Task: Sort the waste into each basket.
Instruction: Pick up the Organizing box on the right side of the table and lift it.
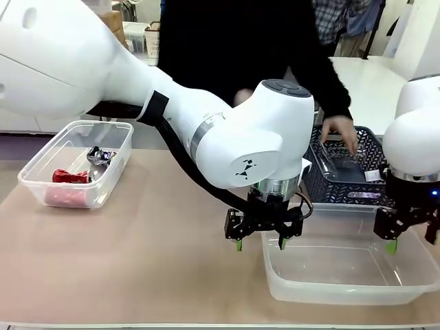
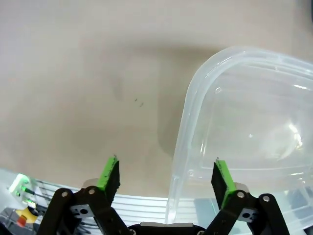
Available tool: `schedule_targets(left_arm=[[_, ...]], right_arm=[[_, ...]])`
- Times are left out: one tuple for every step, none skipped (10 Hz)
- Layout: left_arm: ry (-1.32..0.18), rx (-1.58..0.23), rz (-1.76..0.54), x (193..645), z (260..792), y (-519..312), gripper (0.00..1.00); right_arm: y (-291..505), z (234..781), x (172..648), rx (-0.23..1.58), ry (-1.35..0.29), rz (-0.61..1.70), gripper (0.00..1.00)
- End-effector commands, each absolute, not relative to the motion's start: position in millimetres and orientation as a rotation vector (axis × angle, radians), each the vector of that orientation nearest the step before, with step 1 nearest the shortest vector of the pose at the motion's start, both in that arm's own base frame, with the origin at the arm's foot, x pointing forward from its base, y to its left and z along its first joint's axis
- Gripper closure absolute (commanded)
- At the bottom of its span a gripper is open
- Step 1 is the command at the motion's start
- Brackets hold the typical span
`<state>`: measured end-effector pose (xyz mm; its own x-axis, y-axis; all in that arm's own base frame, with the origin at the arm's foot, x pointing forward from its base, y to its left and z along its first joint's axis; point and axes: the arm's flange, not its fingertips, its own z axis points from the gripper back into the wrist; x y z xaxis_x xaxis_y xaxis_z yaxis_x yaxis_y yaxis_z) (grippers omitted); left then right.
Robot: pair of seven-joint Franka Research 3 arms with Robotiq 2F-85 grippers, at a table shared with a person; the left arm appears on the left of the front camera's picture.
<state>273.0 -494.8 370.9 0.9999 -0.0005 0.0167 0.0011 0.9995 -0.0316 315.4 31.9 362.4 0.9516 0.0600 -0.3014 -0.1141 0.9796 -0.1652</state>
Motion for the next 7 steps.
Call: schedule_targets(left_arm=[[-0.015, -0.002, -0.045, 271.7, 375.1, -496.8, 0.58], [-0.012, -0.008, -0.059, 269.7, 375.9, -497.5, 1.0], [-0.022, -0.005, -0.062, 269.0, 376.2, -496.5, 1.0], [-0.018, -0.008, -0.061, 268.1, 375.1, -495.3, 1.0], [0.002, -0.01, -0.074, 267.8, 374.2, -495.3, 0.85], [-0.003, 0.008, -0.068, 268.0, 374.1, -495.3, 0.95], [-0.007, 0.016, -0.065, 267.1, 375.2, -494.4, 1.0]], right_arm=[[20.7, 338.6, 272.6, -0.198, 0.28, 0.112, 0.58], [21.1, 337.2, 270.9, -0.194, 0.296, 0.119, 1.0], [22.3, 336.5, 270.6, -0.201, 0.304, 0.118, 1.0], [23.4, 337.0, 270.5, -0.208, 0.307, 0.125, 1.0], [22.3, 338.4, 270.7, -0.205, 0.302, 0.126, 0.86], [21.1, 339.7, 271.0, -0.199, 0.298, 0.126, 0.96], [20.9, 339.7, 270.9, -0.198, 0.296, 0.126, 1.0]])
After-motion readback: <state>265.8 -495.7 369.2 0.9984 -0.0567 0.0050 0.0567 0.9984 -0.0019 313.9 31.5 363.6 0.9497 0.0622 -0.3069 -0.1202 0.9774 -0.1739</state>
